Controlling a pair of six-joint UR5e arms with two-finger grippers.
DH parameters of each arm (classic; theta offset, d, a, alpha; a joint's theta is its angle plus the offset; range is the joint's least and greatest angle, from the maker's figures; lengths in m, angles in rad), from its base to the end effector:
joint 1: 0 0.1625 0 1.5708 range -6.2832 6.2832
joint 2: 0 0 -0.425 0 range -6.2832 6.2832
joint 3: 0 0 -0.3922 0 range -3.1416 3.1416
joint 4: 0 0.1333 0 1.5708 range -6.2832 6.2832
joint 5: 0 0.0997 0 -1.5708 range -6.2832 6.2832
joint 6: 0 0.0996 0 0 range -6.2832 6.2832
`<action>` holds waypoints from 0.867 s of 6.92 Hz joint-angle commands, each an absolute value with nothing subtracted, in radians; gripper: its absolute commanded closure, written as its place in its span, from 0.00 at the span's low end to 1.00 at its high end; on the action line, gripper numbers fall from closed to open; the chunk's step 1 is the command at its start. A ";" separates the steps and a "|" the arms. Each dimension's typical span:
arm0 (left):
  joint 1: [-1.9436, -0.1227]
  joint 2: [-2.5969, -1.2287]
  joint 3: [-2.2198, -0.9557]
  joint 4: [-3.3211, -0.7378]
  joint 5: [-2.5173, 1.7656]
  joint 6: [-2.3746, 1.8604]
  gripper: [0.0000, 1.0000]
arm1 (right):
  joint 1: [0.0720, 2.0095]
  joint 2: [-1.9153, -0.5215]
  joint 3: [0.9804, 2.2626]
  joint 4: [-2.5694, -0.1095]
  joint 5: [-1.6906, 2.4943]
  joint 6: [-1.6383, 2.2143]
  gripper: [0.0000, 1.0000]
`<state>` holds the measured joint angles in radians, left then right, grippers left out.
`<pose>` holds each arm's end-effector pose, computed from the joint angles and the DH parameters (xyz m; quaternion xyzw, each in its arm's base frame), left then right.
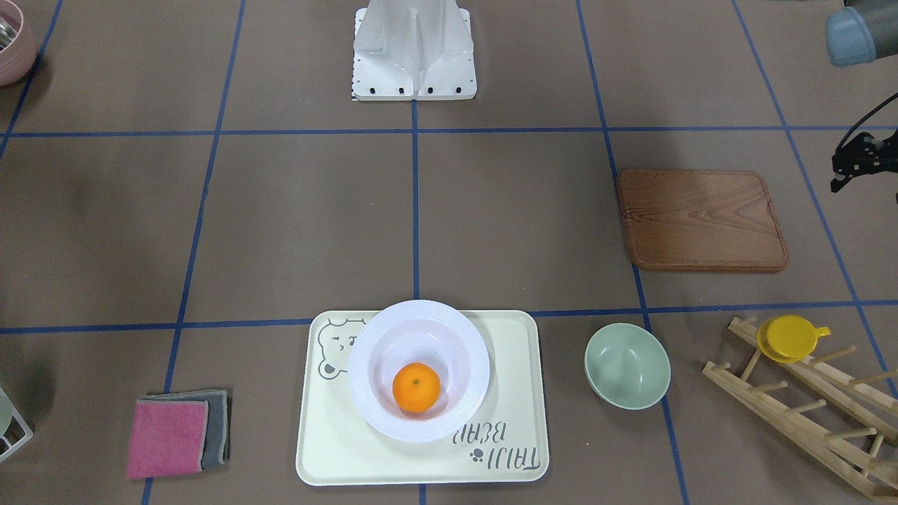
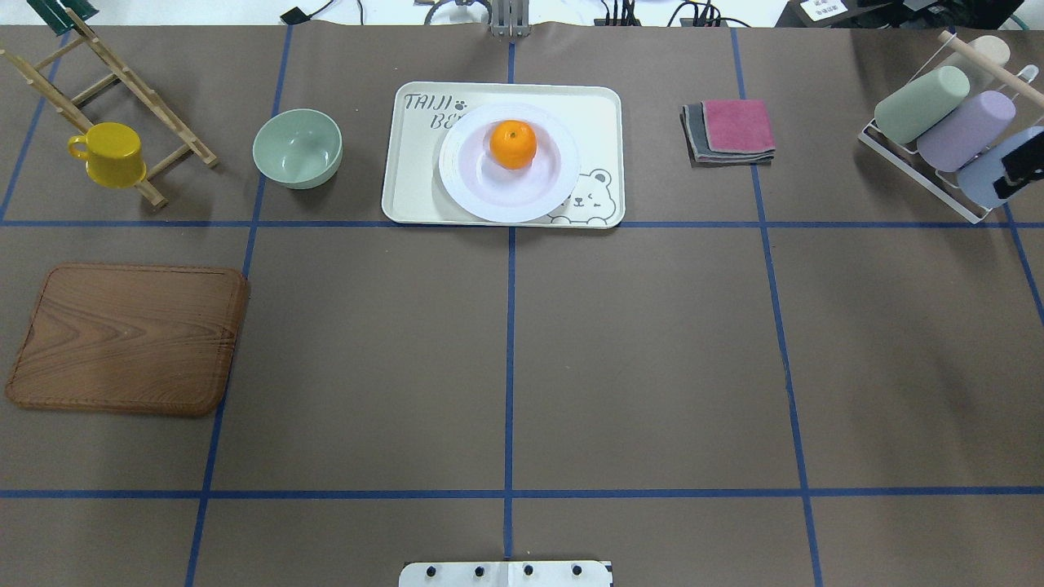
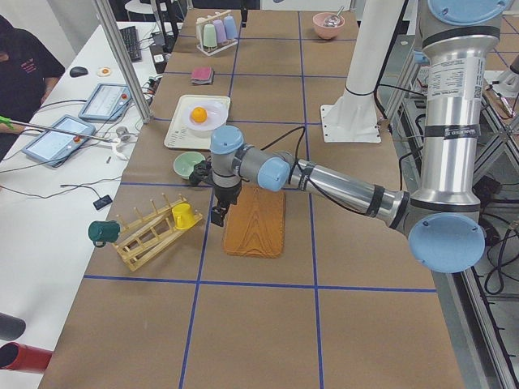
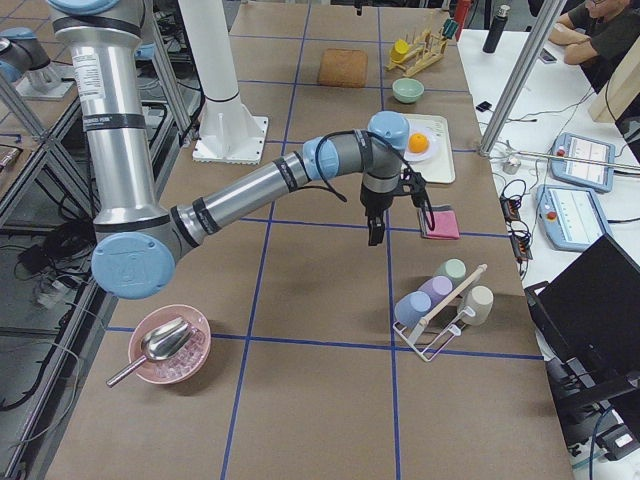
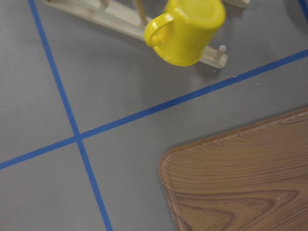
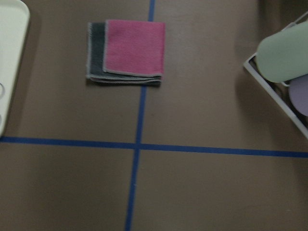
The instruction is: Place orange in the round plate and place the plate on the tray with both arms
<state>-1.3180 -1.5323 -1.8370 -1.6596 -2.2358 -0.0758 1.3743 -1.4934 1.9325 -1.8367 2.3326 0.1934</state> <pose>0.0517 -0.4874 0.5421 0.0942 0.3424 0.1337 0.9252 -0.0340 -0.5015 0.4733 0.0070 -0.3789 -0.0336 0.9248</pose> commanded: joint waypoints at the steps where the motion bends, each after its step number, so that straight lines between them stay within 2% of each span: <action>1: -1.357 -1.528 -1.780 -1.664 -2.302 -0.074 0.02 | 1.530 -1.624 1.843 -1.836 2.398 -0.089 0.00; 6: -1.361 -1.503 -1.778 -1.664 -2.303 -0.084 0.02 | 1.555 -1.652 1.853 -1.836 2.391 -0.091 0.00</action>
